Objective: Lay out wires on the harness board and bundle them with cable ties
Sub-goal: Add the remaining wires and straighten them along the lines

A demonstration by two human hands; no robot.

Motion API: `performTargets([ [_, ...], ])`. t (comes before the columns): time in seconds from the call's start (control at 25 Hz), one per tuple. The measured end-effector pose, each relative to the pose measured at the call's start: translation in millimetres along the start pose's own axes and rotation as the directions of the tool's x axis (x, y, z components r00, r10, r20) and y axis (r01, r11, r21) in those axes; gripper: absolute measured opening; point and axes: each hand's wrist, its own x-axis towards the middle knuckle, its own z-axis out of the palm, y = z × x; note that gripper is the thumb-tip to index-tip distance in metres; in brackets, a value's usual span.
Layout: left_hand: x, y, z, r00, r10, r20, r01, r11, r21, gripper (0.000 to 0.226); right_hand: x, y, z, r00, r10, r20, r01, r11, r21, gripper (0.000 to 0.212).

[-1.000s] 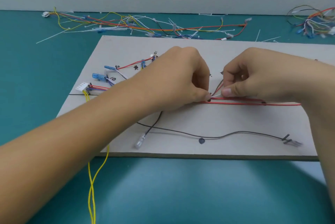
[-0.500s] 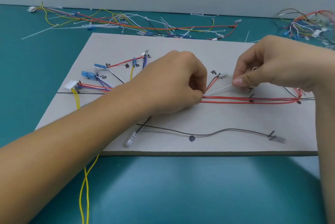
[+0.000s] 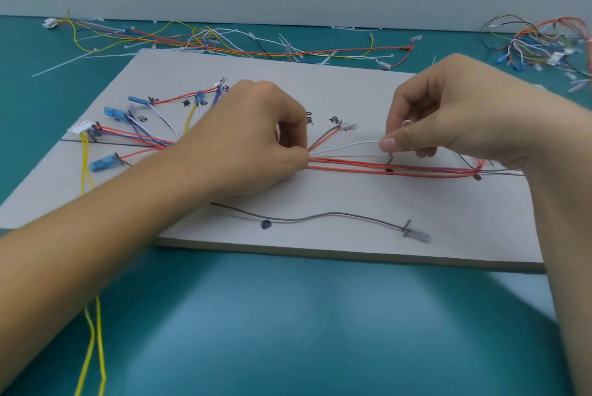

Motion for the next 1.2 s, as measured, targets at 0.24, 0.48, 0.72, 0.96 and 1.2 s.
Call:
performTargets([
  [0.24,-9.9,-24.4,-22.2,0.992,-0.128,0.014,0.128,0.992,-0.007,0.014,0.9,-5.3,13.6,0.991,0.029,0.133,-0.038,0.997,0.065,0.013],
  [0.48,-13.3,-19.2,-21.3,0.991,-0.137,0.002,0.137,0.991,0.003,0.015,-0.3,-5.6,13.0,0.986,0.122,0.111,-0.128,0.991,0.049,0.010],
  [0.72,-17.8,-21.2,-20.1,0.991,-0.136,0.003,0.136,0.991,-0.011,0.015,1.3,-10.7,19.1,0.991,0.133,0.028,-0.130,0.989,-0.076,0.009],
  [0.96,-18.3,-26.0,-20.1,0.989,-0.145,0.025,0.147,0.985,-0.089,0.016,6.0,-11.7,22.5,0.996,0.037,-0.076,-0.044,0.995,-0.085,0.015],
  [1.2,-17.3,-29.4,-21.3,0.989,-0.139,0.051,0.144,0.984,-0.102,0.016,2.8,-12.8,16.4,0.999,-0.005,-0.043,0.006,1.000,0.004,0.030],
])
